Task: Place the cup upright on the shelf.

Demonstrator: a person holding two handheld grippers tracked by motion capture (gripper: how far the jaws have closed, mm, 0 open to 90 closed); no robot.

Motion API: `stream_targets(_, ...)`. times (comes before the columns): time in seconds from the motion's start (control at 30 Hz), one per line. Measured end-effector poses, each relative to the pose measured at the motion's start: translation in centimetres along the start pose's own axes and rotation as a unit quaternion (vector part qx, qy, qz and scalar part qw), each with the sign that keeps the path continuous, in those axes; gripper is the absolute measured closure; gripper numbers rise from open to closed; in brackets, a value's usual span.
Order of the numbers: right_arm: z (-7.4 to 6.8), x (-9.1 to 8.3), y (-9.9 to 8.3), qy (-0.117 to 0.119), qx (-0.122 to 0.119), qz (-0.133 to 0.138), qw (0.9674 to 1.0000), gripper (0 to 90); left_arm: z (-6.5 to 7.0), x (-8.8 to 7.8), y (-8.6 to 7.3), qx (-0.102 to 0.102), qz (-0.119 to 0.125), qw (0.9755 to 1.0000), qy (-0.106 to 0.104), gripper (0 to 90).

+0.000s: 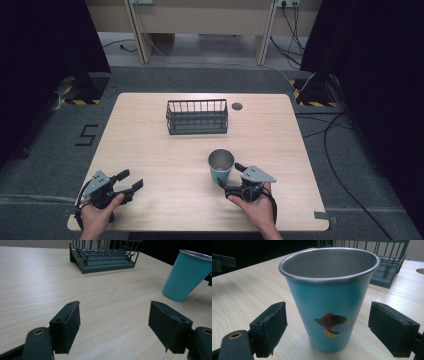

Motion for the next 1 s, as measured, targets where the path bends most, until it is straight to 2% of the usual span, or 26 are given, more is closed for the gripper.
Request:
stream_targets(0.53, -0.2, 2.6, 0.7, -0.017, -0.012, 0.000, 0.9998, 14.9, 0.1, 0.0, 0.0, 0.002, -0.001, 1.0000, -0.002, 25.1)
stream_targets(0.7, -0.4, 3.0, 0.8, -0.015, -0.014, 0.006, 0.9998, 15.8, 0.1, 0.0, 0.0, 0.002, -0.001, 1.0000, -0.003, 25.2)
stream_targets(0.73, -0.4, 3.0, 0.8, -0.021, -0.017, 0.006, 0.9996, 16.3, 0.1, 0.0, 0.0, 0.002, -0.001, 1.0000, -0.003, 25.2)
stream_targets(1.0, -0.6, 3.1, 0.8, -0.027, -0.017, 0.014, 0.9994, 17.1, 0.1, 0.0, 0.0, 0.003, 0.000, 1.0000, -0.004, 25.2)
Point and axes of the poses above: each handheld gripper's, and its own axes: x roughly forward along the jaws, y roughly out of its top, z roughly to its right, the point moved 7 cm from there along x, roughly forward along the jaws, and after that the axes turned 3 degrees about -x, right-handed, at the moved point
